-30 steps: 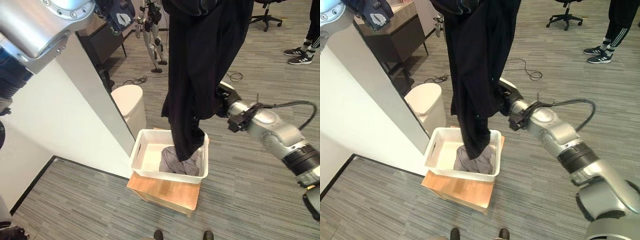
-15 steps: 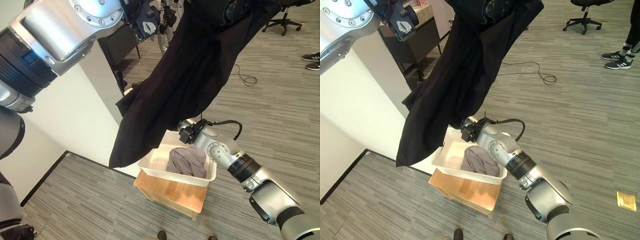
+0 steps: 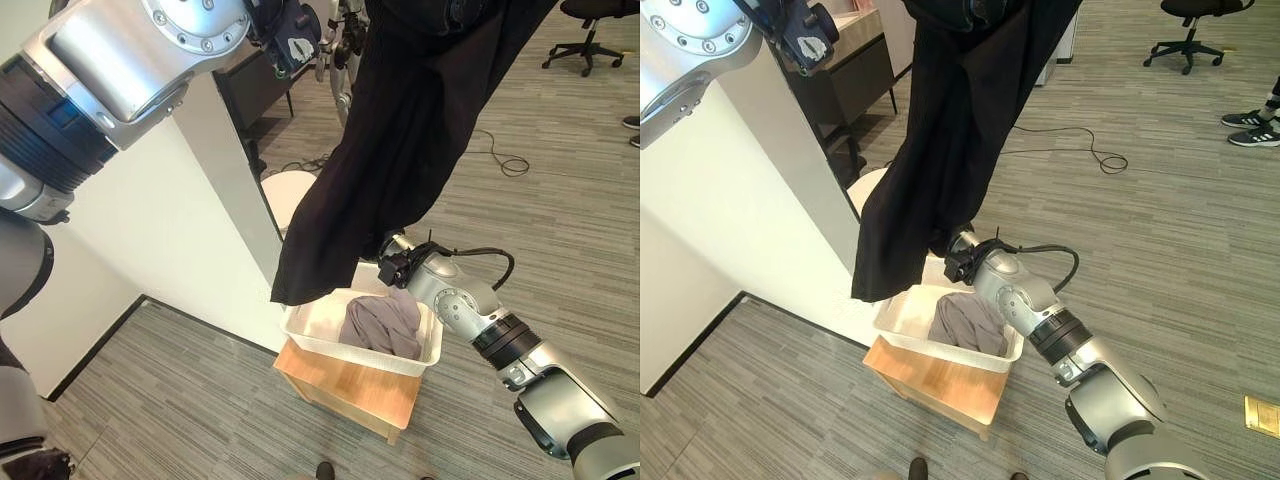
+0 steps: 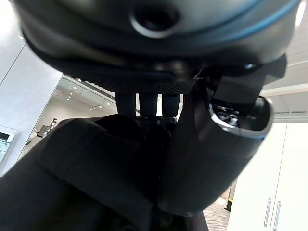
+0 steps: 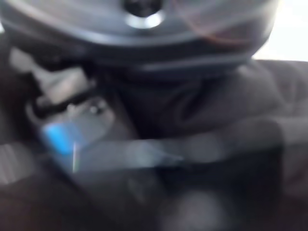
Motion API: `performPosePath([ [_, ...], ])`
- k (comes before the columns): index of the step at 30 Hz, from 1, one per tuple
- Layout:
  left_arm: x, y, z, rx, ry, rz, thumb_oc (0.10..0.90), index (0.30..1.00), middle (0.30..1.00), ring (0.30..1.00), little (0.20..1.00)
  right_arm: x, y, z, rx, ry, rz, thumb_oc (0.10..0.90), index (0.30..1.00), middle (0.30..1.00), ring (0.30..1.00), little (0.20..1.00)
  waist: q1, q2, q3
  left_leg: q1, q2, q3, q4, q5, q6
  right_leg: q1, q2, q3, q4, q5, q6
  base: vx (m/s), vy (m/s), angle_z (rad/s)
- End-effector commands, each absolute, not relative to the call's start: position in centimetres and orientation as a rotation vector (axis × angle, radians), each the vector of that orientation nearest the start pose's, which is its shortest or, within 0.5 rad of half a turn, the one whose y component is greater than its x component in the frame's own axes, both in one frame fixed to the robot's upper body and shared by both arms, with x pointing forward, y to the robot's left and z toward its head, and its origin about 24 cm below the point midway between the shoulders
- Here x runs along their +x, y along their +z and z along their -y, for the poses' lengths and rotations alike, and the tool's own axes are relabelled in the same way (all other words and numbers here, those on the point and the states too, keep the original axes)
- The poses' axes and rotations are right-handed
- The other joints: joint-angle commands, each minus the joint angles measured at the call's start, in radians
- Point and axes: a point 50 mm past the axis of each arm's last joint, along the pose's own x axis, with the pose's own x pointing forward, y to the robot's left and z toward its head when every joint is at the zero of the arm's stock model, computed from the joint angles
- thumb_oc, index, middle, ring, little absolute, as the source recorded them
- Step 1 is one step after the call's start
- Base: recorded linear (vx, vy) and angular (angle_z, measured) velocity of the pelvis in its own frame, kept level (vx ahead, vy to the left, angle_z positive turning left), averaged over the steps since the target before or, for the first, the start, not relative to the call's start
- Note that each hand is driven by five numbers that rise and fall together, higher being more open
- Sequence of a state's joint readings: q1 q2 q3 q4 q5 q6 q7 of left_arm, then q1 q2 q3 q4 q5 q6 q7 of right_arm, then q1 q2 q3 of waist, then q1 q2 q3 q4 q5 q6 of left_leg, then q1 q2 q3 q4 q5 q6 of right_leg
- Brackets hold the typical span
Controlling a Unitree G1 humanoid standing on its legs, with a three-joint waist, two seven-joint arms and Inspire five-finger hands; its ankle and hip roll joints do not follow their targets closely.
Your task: Pick up bed clothes into laundry basket.
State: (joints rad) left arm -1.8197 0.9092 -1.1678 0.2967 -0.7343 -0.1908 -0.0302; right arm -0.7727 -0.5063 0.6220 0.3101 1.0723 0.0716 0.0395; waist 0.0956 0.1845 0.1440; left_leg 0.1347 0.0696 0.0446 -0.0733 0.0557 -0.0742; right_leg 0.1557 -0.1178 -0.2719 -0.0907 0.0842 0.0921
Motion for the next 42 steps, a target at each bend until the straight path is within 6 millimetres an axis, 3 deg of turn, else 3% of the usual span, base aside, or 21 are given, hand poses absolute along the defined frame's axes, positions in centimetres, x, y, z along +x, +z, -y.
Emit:
performPosePath([
  [1, 29.5, 48.6, -9.9, 0.753, -0.294, 1.077, 0.8, 0.9, 0.9, 0.9, 0.9, 35.2, 18.3, 9.1, 0.361, 0.612, 0.19, 0.4, 0.3, 0.3, 0.3, 0.3, 0.04, -0.076, -0.112, -0.078, 0.031, -0.022, -0.008, 0.071, -0.065, 0.084, -0.057, -0.078, 0.02, -0.111, 0.081, 0.0, -0.004, 0.03],
  [8, 29.1, 49.5, -11.7, 0.735, -0.224, 1.093, 0.8, 0.9, 0.9, 0.9, 0.9, 35.2, 18.1, 9.6, 0.348, 0.596, 0.184, 0.4, 0.3, 0.3, 0.3, 0.3, 0.051, -0.072, -0.112, -0.088, 0.025, -0.042, -0.008, 0.077, -0.066, 0.091, -0.058, -0.098, 0.029, -0.118, 0.077, -0.01, -0.005, 0.13],
  [12, 28.7, 50.3, -14.3, 0.722, -0.134, 1.095, 0.8, 0.9, 0.9, 0.9, 0.9, 35.4, 18.0, 10.2, 0.31, 0.575, 0.185, 0.4, 0.3, 0.3, 0.3, 0.3, 0.07, -0.071, -0.116, -0.092, 0.022, -0.055, -0.007, 0.077, -0.066, 0.096, -0.062, -0.117, 0.036, -0.122, 0.076, 0.0, -0.011, 0.1],
  [15, 28.3, 50.2, -17.0, 0.72, -0.059, 1.084, 0.8, 0.9, 0.9, 0.9, 0.9, 36.0, 18.6, 12.3, 0.212, 0.506, 0.204, 0.4, 0.3, 0.3, 0.3, 0.3, 0.087, -0.075, -0.114, -0.095, 0.019, -0.07, -0.005, 0.078, -0.066, 0.101, -0.062, -0.131, 0.041, -0.126, 0.075, 0.0, -0.013, 0.2],
  [19, 28.1, 50.1, -18.0, 0.714, -0.036, 1.083, 0.8, 0.9, 0.9, 0.9, 0.9, 36.4, 19.1, 13.3, 0.157, 0.471, 0.213, 0.4, 0.3, 0.3, 0.3, 0.3, 0.091, -0.075, -0.113, -0.096, 0.018, -0.076, -0.004, 0.079, -0.066, 0.103, -0.062, -0.137, 0.043, -0.127, 0.075, 0.0, -0.007, 0.16],
  [20, 27.4, 49.4, -20.2, 0.718, 0.004, 1.076, 0.8, 0.9, 0.9, 0.9, 0.9, 37.0, 20.8, 16.0, 0.009, 0.4, 0.241, 0.4, 0.3, 0.3, 0.3, 0.3, 0.107, -0.091, -0.108, -0.098, 0.019, -0.087, -0.003, 0.079, -0.068, 0.105, -0.061, -0.142, 0.045, -0.127, 0.075, 0.0, -0.018, 0.07],
  [21, 27.3, 49.3, -20.3, 0.714, 0.007, 1.075, 0.8, 0.9, 0.9, 0.9, 0.9, 37.0, 20.8, 16.0, 0.005, 0.402, 0.24, 0.4, 0.3, 0.3, 0.3, 0.3, 0.106, -0.087, -0.108, -0.099, 0.019, -0.087, -0.003, 0.079, -0.068, 0.104, -0.061, -0.142, 0.045, -0.127, 0.075, 0.0, -0.03, 0.04],
  [23, 25.0, 47.8, -24.0, 0.709, 0.073, 1.09, 0.8, 0.9, 0.9, 0.9, 0.9, 36.7, 24.6, 20.4, -0.201, 0.307, 0.305, 0.4, 0.3, 0.3, 0.3, 0.3, 0.127, -0.136, -0.095, -0.099, 0.023, -0.097, 0.001, 0.073, -0.074, 0.109, -0.058, -0.147, 0.048, -0.137, 0.071, 0.01, -0.031, 0.14],
  [24, 24.6, 47.2, -24.7, 0.713, 0.082, 1.081, 0.8, 0.9, 0.9, 0.9, 0.9, 36.5, 25.3, 21.4, -0.238, 0.277, 0.319, 0.4, 0.3, 0.3, 0.3, 0.3, 0.133, -0.144, -0.094, -0.104, 0.024, -0.102, -0.001, 0.079, -0.072, 0.106, -0.056, -0.148, 0.047, -0.13, 0.071, 0.0, -0.021, 0.32],
  [25, 23.3, 46.5, -26.4, 0.738, 0.138, 1.079, 0.8, 0.9, 0.9, 0.9, 0.9, 35.8, 26.6, 23.6, -0.313, 0.225, 0.336, 0.4, 0.3, 0.3, 0.3, 0.3, 0.144, -0.178, -0.092, -0.106, 0.026, -0.107, 0.0, 0.078, -0.073, 0.107, -0.053, -0.151, 0.045, -0.131, 0.07, -0.01, -0.001, 0.19],
  [26, 23.3, 45.9, -26.7, 0.726, 0.141, 1.076, 0.8, 0.9, 0.9, 0.9, 0.9, 35.7, 26.6, 23.7, -0.326, 0.226, 0.332, 0.4, 0.3, 0.3, 0.3, 0.3, 0.146, -0.168, -0.094, -0.106, 0.024, -0.107, 0.0, 0.078, -0.073, 0.107, -0.055, -0.152, 0.044, -0.132, 0.07, 0.02, -0.003, 0.17],
  [28, 22.8, 44.1, -28.9, 0.742, 0.192, 1.02, 0.8, 0.9, 0.9, 0.9, 0.9, 34.0, 28.7, 27.3, -0.481, 0.133, 0.348, 0.4, 0.3, 0.3, 0.3, 0.3, 0.181, -0.224, -0.092, -0.109, 0.027, -0.115, 0.001, 0.076, -0.075, 0.11, -0.05, -0.156, 0.042, -0.134, 0.067, 0.0, 0.0, 0.0],
  [30, 22.6, 40.9, -31.3, 0.702, 0.247, 0.948, 0.8, 0.9, 0.9, 0.9, 0.9, 32.5, 30.8, 29.3, -0.711, 0.056, 0.335, 0.4, 0.3, 0.3, 0.3, 0.3, 0.214, -0.219, -0.095, -0.107, 0.027, -0.117, 0.003, 0.067, -0.079, 0.115, -0.05, -0.156, 0.042, -0.144, 0.066, 0.02, 0.002, 0.0],
  [32, 21.1, 37.4, -33.8, 0.648, 0.305, 0.875, 0.8, 0.9, 0.9, 0.9, 0.9, 31.6, 33.5, 28.7, -0.981, 0.034, 0.361, 0.4, 0.3, 0.3, 0.3, 0.3, 0.204, -0.195, -0.093, -0.111, 0.029, -0.115, 0.002, 0.072, -0.077, 0.11, -0.048, -0.152, 0.041, -0.137, 0.065, 0.02, 0.013, -0.09],
  [33, 20.7, 36.1, -34.5, 0.635, 0.314, 0.837, 0.8, 0.9, 0.9, 0.9, 0.9, 30.5, 35.3, 28.4, -1.224, -0.017, 0.383, 0.4, 0.3, 0.3, 0.3, 0.3, 0.206, -0.211, -0.093, -0.108, 0.032, -0.116, 0.003, 0.064, -0.079, 0.115, -0.047, -0.152, 0.04, -0.143, 0.064, 0.02, 0.024, -0.11],
  [35, 19.4, 34.0, -35.6, 0.602, 0.335, 0.791, 0.8, 0.9, 0.9, 0.9, 0.9, 30.3, 37.4, 26.7, -1.363, -0.031, 0.476, 0.4, 0.3, 0.3, 0.3, 0.3, 0.182, -0.213, -0.095, -0.112, 0.031, -0.119, 0.001, 0.069, -0.075, 0.11, -0.047, -0.153, 0.038, -0.136, 0.066, 0.02, 0.032, -0.04],
  [37, 19.2, 32.0, -36.0, 0.542, 0.319, 0.751, 0.8, 0.9, 0.9, 0.9, 0.9, 30.0, 39.4, 25.3, -1.621, -0.09, 0.528, 0.4, 0.3, 0.3, 0.3, 0.3, 0.176, -0.25, -0.096, -0.109, 0.032, -0.125, 0.003, 0.06, -0.077, 0.117, -0.045, -0.157, 0.039, -0.144, 0.065, 0.03, 0.002, 0.07],
  [38, 18.9, 30.9, -36.2, 0.503, 0.326, 0.738, 0.8, 0.9, 0.9, 0.9, 0.9, 30.0, 40.4, 24.0, -1.765, -0.088, 0.545, 0.4, 0.3, 0.3, 0.3, 0.3, 0.169, -0.25, -0.096, -0.117, 0.03, -0.128, 0.001, 0.067, -0.075, 0.111, -0.046, -0.157, 0.039, -0.138, 0.065, 0.0, -0.006, 0.15],
  [39, 18.9, 29.8, -36.4, 0.463, 0.328, 0.726, 0.8, 0.9, 0.9, 0.9, 0.9, 29.8, 40.6, 23.7, -1.847, -0.092, 0.55, 0.4, 0.3, 0.3, 0.3, 0.3, 0.169, -0.275, -0.095, -0.12, 0.033, -0.132, 0.001, 0.068, -0.075, 0.107, -0.043, -0.158, 0.039, -0.137, 0.064, -0.02, 0.013, 0.2],
  [40, 18.8, 28.7, -36.5, 0.423, 0.336, 0.714, 0.8, 0.9, 0.9, 0.9, 0.9, 29.8, 41.3, 23.2, -1.916, -0.092, 0.546, 0.4, 0.3, 0.3, 0.3, 0.3, 0.167, -0.269, -0.095, -0.124, 0.031, -0.134, 0.001, 0.068, -0.075, 0.104, -0.045, -0.158, 0.039, -0.138, 0.064, -0.01, -0.011, 0.16],
  [42, 18.8, 26.5, -37.0, 0.357, 0.37, 0.675, 0.8, 0.9, 0.9, 0.9, 0.9, 29.9, 41.6, 22.5, -2.071, -0.093, 0.536, 0.4, 0.3, 0.3, 0.3, 0.3, 0.168, -0.304, -0.091, -0.128, 0.033, -0.139, 0.0, 0.067, -0.074, 0.102, -0.04, -0.157, 0.039, -0.137, 0.062, -0.02, -0.023, 0.07],
])
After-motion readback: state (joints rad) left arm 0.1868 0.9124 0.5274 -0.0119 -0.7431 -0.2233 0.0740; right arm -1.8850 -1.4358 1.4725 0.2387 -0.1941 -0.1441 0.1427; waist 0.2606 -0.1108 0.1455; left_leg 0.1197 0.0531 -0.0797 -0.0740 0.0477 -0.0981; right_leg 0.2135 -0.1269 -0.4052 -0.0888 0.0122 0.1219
